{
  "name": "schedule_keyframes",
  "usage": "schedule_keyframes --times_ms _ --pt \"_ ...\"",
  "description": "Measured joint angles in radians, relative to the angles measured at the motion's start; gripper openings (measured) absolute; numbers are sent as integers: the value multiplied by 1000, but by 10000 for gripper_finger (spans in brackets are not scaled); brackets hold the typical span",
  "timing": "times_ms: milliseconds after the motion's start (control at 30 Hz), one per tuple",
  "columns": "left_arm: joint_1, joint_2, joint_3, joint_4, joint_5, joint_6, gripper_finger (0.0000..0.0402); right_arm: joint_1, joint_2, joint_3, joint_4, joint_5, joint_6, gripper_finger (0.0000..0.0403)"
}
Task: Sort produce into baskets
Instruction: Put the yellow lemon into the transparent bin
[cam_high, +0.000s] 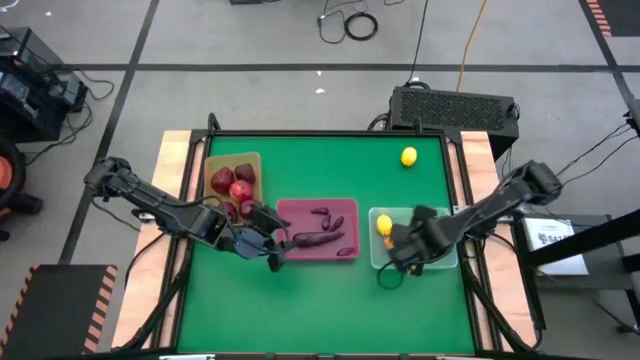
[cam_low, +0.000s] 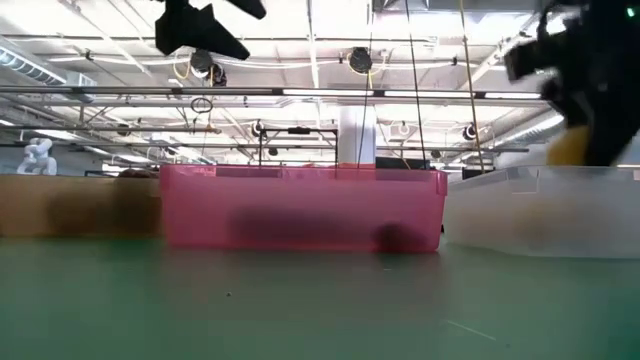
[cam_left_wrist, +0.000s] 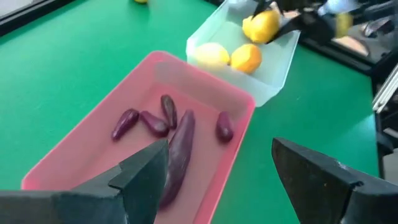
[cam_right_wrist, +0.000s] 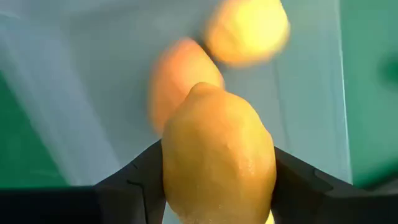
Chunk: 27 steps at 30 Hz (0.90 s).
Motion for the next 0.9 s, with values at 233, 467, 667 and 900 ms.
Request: schedule_keyframes --times_ms 233,467,667,900 --pt "2 6 0 22 0 -9 292 -30 -99 -125 -45 -2 369 203" --pt "6 23 1 82 0 -10 292 -89 -103 -128 -127 1 515 204" --pt "6 36 2 97 8 -9 292 -126 -103 -128 -127 -2 509 230" --pt "4 50 1 88 29 -2 292 -172 -103 -128 -128 -29 474 290"
